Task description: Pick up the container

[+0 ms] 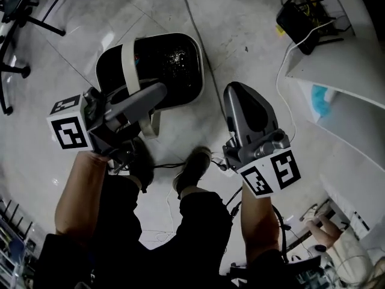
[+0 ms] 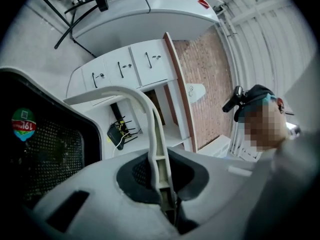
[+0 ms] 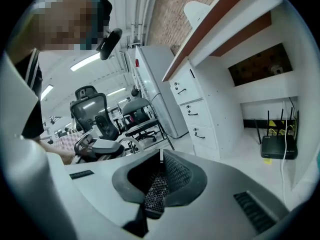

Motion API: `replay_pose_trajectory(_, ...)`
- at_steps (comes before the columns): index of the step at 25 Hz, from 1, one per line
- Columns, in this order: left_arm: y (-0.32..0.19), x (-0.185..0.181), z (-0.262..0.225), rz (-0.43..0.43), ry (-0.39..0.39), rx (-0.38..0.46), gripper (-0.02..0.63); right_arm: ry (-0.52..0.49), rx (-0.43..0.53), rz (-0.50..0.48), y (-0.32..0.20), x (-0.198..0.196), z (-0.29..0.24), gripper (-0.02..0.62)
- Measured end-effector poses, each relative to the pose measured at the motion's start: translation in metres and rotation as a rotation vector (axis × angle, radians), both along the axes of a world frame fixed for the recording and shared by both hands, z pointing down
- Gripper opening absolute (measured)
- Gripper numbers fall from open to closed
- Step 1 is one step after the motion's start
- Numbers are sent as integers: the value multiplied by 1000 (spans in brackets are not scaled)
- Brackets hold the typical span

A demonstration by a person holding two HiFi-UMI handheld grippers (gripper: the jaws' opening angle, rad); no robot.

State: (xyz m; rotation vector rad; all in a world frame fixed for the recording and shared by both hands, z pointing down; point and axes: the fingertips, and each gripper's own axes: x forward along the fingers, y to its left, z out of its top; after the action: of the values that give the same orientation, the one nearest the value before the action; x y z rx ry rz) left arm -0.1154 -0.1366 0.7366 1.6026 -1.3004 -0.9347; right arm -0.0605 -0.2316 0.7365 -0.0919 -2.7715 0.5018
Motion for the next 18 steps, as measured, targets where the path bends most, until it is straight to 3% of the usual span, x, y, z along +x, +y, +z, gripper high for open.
replay_pose_trajectory(4, 20, 36, -50, 41, -3, -31, 12, 18, 14, -21, 8, 11, -59, 21)
replay_pose_trajectory(13, 57, 93, -196, 68, 161, -25, 12, 27, 1, 30, 23, 41, -216, 21)
replay_pose_trajectory(18, 65, 130, -286, 144, 156, -11, 11, 2, 25, 86, 30, 58, -314, 21)
